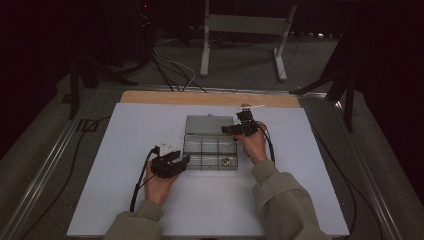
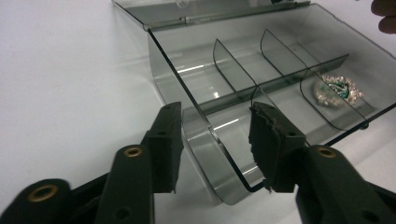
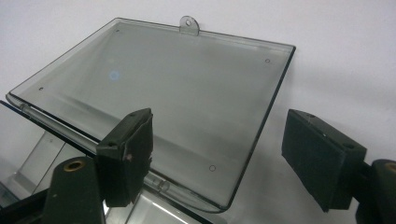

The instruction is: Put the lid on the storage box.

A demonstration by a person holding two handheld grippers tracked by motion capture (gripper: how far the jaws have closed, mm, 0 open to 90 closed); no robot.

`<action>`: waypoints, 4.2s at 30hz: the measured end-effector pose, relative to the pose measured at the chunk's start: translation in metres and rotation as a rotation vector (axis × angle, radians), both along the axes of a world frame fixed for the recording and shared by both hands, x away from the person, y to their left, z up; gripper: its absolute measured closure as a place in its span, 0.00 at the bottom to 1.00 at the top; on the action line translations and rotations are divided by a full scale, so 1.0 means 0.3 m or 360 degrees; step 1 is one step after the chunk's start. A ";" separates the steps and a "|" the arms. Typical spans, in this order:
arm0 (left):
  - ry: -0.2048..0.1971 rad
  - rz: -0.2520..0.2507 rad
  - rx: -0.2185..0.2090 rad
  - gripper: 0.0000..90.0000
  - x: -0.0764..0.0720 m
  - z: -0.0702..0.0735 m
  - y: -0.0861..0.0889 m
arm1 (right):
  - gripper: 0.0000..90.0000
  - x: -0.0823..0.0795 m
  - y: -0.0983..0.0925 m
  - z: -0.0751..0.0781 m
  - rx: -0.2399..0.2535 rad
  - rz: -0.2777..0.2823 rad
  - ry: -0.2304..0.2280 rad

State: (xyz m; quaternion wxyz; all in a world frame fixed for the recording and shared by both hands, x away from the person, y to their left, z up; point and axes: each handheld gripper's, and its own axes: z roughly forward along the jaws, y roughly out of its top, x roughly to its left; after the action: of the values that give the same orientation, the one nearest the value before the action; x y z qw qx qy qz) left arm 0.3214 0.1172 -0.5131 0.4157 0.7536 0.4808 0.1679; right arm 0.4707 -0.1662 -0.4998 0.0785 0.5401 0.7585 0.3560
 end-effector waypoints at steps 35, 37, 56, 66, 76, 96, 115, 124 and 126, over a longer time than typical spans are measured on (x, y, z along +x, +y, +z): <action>0.0068 -0.0015 0.0001 0.77 0.010 -0.010 0.002 | 0.51 0.034 -0.047 -0.038 0.0391 -0.0076 0.0331; 0.0069 -0.0014 0.0004 0.77 0.010 -0.009 0.001 | 0.55 0.033 -0.050 -0.032 0.0383 -0.0076 0.0303; 0.0072 0.0000 0.0016 0.77 0.010 -0.007 -0.004 | 0.75 -0.014 -0.060 0.037 0.0223 0.0032 -0.0014; 0.0071 0.0009 0.0013 0.77 0.011 -0.008 -0.005 | 0.78 -0.044 -0.051 0.059 0.0066 0.0131 -0.0163; 0.0069 0.0011 0.0012 0.77 0.011 -0.008 -0.005 | 0.78 -0.065 -0.045 0.066 -0.0028 0.0185 -0.0245; 0.0067 0.0020 0.0016 0.77 0.010 -0.008 -0.008 | 0.78 -0.104 -0.035 0.074 -0.0119 0.0214 -0.0350; 0.0065 0.0026 0.0017 0.78 0.009 -0.009 -0.009 | 0.79 -0.139 -0.027 0.082 -0.0202 0.0234 -0.0407; 0.0073 0.0035 0.0009 0.78 0.009 -0.008 -0.010 | 0.79 -0.159 -0.026 0.081 -0.0214 0.0243 -0.0434; 0.0077 0.0035 0.0009 0.78 0.008 -0.008 -0.009 | 0.79 -0.161 -0.026 0.080 -0.0216 0.0244 -0.0438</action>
State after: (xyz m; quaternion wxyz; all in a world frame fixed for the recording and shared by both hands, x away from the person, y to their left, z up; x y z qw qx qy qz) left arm 0.3239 0.1144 -0.5154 0.4000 0.7531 0.4985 0.1555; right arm 0.4223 -0.1740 -0.4757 0.1906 0.4202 0.8019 0.3794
